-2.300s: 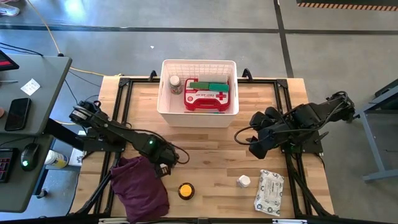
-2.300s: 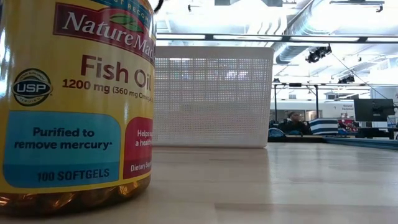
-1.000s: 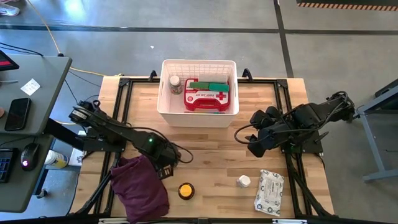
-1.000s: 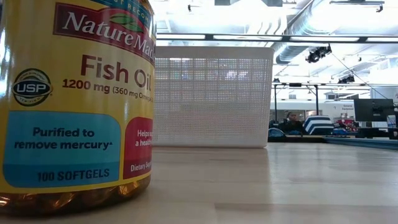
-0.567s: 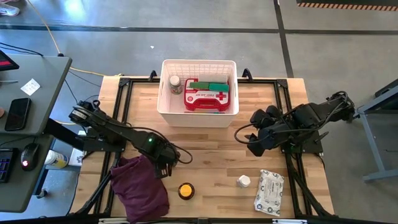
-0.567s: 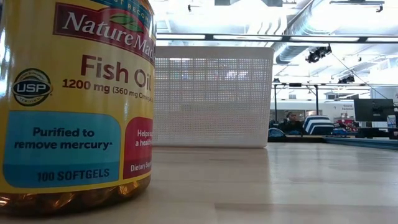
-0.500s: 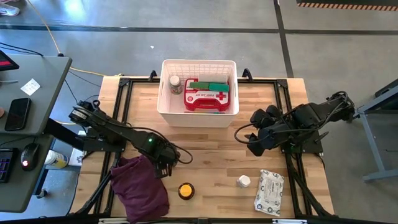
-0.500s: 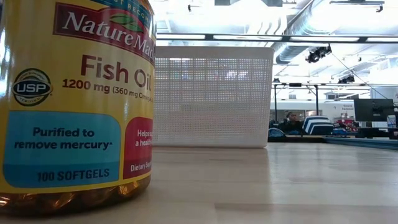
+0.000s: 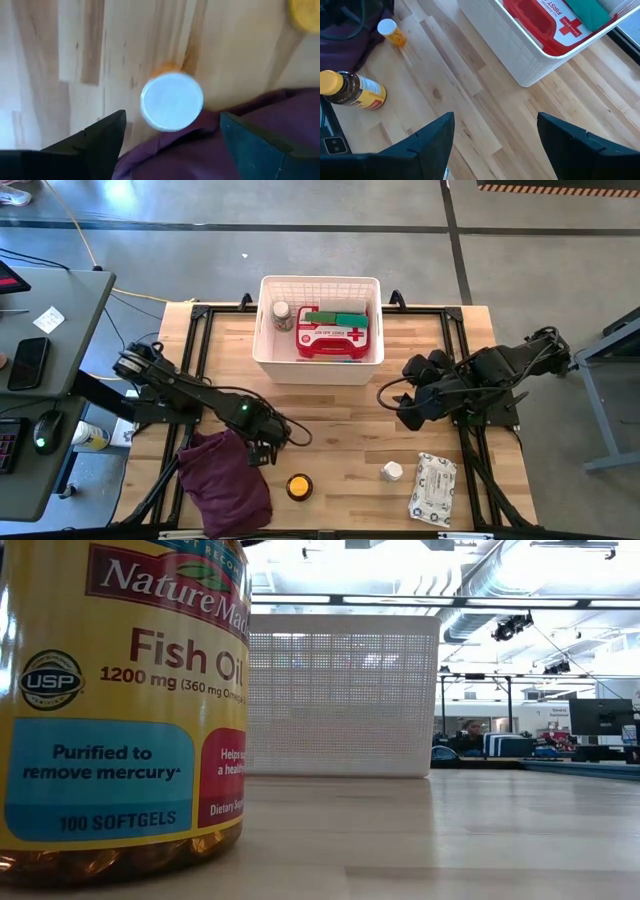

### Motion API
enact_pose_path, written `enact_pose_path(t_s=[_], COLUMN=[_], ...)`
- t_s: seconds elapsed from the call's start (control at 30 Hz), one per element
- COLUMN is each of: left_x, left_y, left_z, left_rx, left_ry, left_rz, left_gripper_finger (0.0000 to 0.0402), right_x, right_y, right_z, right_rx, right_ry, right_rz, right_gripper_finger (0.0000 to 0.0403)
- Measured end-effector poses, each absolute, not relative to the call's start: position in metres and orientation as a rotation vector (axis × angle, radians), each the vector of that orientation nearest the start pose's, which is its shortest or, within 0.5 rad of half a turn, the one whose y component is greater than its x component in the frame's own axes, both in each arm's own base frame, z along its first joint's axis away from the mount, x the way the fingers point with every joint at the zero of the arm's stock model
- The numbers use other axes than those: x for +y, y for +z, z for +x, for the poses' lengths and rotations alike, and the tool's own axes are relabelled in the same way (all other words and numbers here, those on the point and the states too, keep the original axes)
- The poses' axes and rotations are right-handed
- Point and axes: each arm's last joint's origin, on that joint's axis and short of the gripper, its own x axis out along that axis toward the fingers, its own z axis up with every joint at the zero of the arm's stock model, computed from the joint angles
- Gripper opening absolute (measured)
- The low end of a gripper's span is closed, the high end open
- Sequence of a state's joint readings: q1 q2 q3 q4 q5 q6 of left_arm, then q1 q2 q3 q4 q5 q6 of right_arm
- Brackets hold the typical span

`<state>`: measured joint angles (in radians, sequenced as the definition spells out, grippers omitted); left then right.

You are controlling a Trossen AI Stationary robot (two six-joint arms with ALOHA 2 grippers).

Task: Pick & place medical supplies in basket/bin
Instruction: Put the orange pill bottle into the white bin

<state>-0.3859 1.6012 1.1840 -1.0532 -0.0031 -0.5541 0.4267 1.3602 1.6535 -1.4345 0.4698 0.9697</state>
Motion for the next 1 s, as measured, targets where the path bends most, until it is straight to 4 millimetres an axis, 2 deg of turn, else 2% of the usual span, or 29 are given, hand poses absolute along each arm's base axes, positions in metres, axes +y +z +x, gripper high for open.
enact_pose_path(t_s=[0.17,0.43,0.57,0.83,1.0], left_x=[-0.105,-0.108,-0.109,-0.113,-0.115], left_y=[0.215,0.215,0.207,0.184,0.179], left_z=[0.259,0.265,0.269,0.277,0.279], left_rx=[1.516,1.453,1.460,1.539,1.565], left_ry=[0.138,0.139,0.153,0.157,0.134], left_rz=[-0.200,-0.242,-0.230,-0.224,-0.253], left_gripper_finger=[0.0344,0.0363,0.0365,0.0354,0.0337], right_x=[0.079,0.080,0.080,0.079,0.080], right_y=[0.405,0.405,0.405,0.405,0.405], right_z=[0.207,0.207,0.207,0.207,0.207], right_rx=[0.881,0.900,0.901,0.895,0.896], right_ry=[-0.513,-0.486,-0.487,-0.491,-0.491], right_rz=[0.370,0.346,0.350,0.351,0.351], right_gripper_finger=[0.0275,0.0275,0.0275,0.0275,0.0275])
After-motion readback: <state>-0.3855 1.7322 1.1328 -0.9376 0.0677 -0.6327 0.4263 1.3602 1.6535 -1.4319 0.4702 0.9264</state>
